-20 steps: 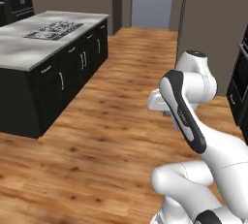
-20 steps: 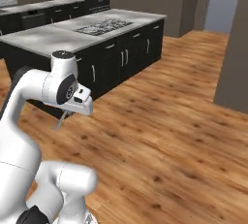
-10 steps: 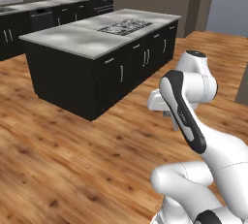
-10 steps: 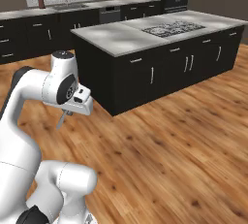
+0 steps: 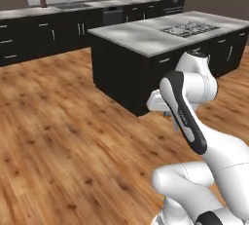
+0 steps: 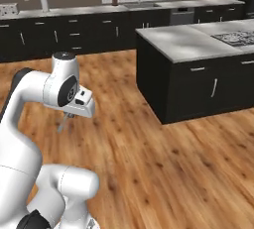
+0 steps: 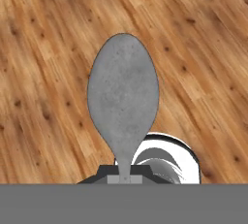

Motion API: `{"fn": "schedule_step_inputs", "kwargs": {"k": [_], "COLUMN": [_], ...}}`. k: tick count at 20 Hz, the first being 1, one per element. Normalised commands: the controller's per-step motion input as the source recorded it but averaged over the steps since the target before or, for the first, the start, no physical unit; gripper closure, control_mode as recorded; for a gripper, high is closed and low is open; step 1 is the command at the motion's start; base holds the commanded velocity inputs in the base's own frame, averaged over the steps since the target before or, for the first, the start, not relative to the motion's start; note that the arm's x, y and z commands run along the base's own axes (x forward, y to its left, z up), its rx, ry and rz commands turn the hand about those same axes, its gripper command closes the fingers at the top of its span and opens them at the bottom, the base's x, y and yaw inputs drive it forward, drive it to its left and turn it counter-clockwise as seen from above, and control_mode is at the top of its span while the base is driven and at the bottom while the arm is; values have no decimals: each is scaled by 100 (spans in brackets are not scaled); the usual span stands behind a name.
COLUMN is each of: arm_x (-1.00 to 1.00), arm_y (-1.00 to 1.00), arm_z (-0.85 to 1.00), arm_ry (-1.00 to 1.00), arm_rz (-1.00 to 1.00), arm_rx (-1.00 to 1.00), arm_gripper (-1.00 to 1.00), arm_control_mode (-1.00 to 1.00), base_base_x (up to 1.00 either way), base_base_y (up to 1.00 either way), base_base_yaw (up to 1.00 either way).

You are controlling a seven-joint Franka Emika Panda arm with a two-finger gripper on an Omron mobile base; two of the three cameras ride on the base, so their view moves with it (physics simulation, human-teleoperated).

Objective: Organize the utensils by type. Pick up the wooden spoons from the counter and place them in the open cabinet. Then pick up the metallic utensils from the counter and place them in the open drawer.

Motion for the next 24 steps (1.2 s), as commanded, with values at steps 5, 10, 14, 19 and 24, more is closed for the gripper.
{"fn": "schedule_step_inputs", "kwargs": {"k": [5, 10, 14, 19, 24], "arm_x": [0, 0, 0, 0, 0], "arm_y": [0, 0, 0, 0, 0], "arm_z": [0, 0, 0, 0, 0], "arm_ry": [0, 0, 0, 0, 0], "arm_rz": [0, 0, 0, 0, 0], "arm_rx": [0, 0, 0, 0, 0], "arm_gripper": [100, 100, 100, 100, 100], "arm_control_mode": [100, 100, 100, 100, 100], "base_base_x": [4, 53, 89, 100, 100], "base_base_y": [0, 0, 0, 0, 1], "base_base_yaw": [49, 38, 27, 19, 7]}}
